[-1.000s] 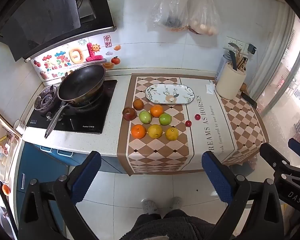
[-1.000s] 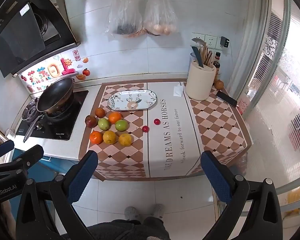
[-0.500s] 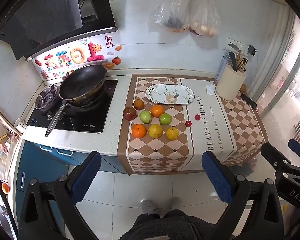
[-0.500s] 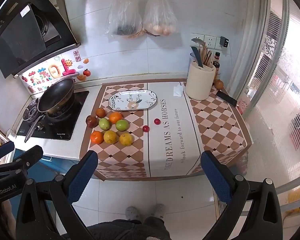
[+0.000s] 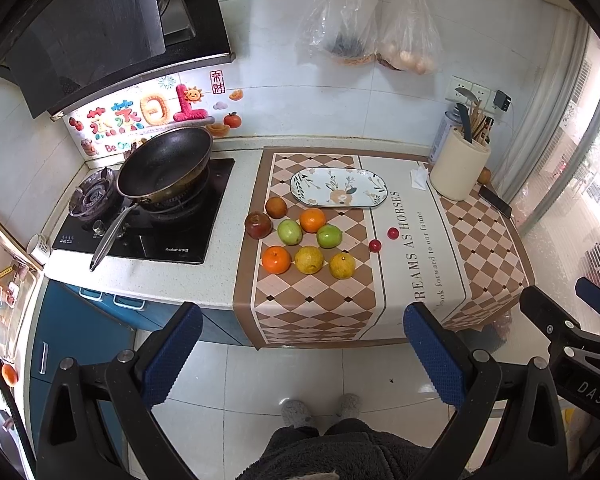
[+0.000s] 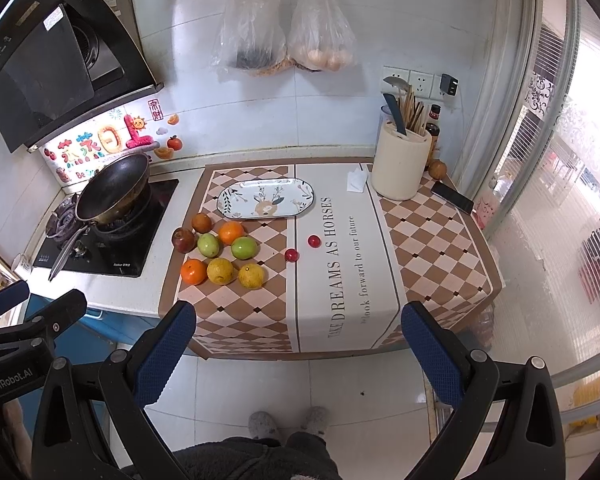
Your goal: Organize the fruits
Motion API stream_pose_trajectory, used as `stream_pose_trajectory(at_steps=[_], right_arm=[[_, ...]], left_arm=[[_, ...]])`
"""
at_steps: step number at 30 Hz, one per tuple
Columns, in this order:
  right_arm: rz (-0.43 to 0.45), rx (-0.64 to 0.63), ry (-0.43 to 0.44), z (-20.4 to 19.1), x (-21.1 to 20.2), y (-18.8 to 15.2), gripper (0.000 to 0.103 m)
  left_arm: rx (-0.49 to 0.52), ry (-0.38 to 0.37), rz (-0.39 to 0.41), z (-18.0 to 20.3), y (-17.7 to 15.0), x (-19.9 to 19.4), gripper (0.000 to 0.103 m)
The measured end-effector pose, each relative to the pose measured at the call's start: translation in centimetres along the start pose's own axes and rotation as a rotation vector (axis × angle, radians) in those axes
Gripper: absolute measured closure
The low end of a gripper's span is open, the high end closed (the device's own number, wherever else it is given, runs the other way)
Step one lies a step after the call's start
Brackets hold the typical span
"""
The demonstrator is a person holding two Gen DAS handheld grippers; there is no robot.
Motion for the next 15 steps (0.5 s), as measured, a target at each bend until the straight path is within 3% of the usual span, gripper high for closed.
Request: stream_pose_trajectory(at_steps=[15], right_arm=[[0.002,-0.001,0.002,0.36,-0.12,-0.49,0.000]], left_arm=[[-0.001,0.000,0.004,-0.01,0.06,-0.02,0.000]])
Point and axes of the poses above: each gripper's, at about its wrist camera, not at the fingertips, and x roughly the way its jaws point, z to its right, y to its top, the point moved 6 cm from there along x, roughly the way its jaws point, and after that the axes turned 2 degrees about -z, right-handed, at the moved point
